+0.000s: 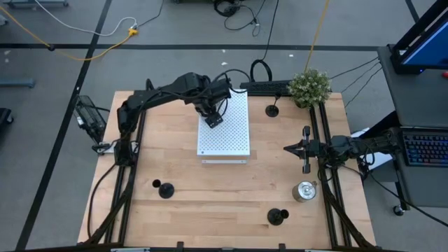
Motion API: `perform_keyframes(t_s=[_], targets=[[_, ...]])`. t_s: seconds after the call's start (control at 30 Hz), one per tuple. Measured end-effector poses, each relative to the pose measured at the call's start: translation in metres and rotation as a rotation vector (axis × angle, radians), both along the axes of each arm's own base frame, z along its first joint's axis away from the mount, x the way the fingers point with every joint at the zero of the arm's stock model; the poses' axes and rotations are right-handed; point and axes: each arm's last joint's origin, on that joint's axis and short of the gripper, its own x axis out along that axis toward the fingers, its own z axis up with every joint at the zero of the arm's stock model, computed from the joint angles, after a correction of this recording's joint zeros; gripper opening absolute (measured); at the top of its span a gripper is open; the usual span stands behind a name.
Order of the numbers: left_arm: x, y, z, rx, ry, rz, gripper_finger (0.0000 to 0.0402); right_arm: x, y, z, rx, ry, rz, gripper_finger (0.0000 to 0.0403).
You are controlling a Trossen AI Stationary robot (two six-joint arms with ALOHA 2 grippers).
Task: Pick & Place candle stick holders
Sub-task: Put the left silver scented candle on the shelf
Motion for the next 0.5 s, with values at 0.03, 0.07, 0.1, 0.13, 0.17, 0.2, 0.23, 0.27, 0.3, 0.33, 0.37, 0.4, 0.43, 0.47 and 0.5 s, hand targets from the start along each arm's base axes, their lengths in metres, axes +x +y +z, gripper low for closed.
perform_keyframes(t_s=[0.03,0.07,0.1,0.13,0.17,0.2,0.23,0.27,0.3,0.33,0.37,0.4,0.43,0.47,0.5], targets=[[0.0,0.001,-0.002,-0.005,0.003,0.003,0.0355,0.0,0.0,0.0,0.0,0.0,0.0,0.0],[0.0,0.002,-0.004,-0.01,0.008,0.007,0.0355,0.0,0.0,0.0,0.0,0.0,0.0,0.0],[-0.001,0.003,-0.005,-0.011,0.013,0.011,0.0355,0.0,0.0,0.0,0.0,0.0,0.0,0.0],[-0.001,0.005,-0.006,-0.011,0.018,0.016,0.0355,0.0,0.0,0.0,0.0,0.0,0.0,0.0],[-0.001,0.006,-0.007,-0.011,0.018,0.019,0.0355,0.0,0.0,0.0,0.0,0.0,0.0,0.0],[-0.001,0.008,-0.008,-0.009,0.015,0.02,0.0355,0.0,0.0,0.0,0.0,0.0,0.0,0.0],[-0.001,0.009,-0.008,-0.009,0.014,0.022,0.0355,0.0,0.0,0.0,0.0,0.0,0.0,0.0],[-0.001,0.01,-0.009,-0.008,0.013,0.022,0.0355,0.0,0.0,0.0,0.0,0.0,0.0,0.0],[-0.001,0.011,-0.009,-0.007,0.012,0.022,0.0355,0.0,0.0,0.0,0.0,0.0,0.0,0.0],[-0.002,0.012,-0.009,-0.006,0.012,0.021,0.0355,0.0,0.0,0.0,0.0,0.0,0.0,0.0],[-0.002,0.012,-0.009,-0.006,0.01,0.019,0.0355,0.0,0.0,0.0,0.0,0.0,0.0,0.0],[-0.002,0.013,-0.009,-0.009,0.009,0.018,0.0355,0.0,0.0,0.0,0.0,0.0,0.0,0.0],[-0.002,0.013,-0.009,-0.015,0.006,0.016,0.0355,0.0,0.0,0.0,0.0,0.0,0.0,0.0],[-0.002,0.014,-0.009,-0.02,0.004,0.014,0.0355,0.0,0.0,0.0,0.0,0.0,0.0,0.0],[-0.002,0.014,-0.009,-0.021,0.004,0.014,0.0355,0.0,0.0,0.0,0.0,0.0,0.0,0.0]])
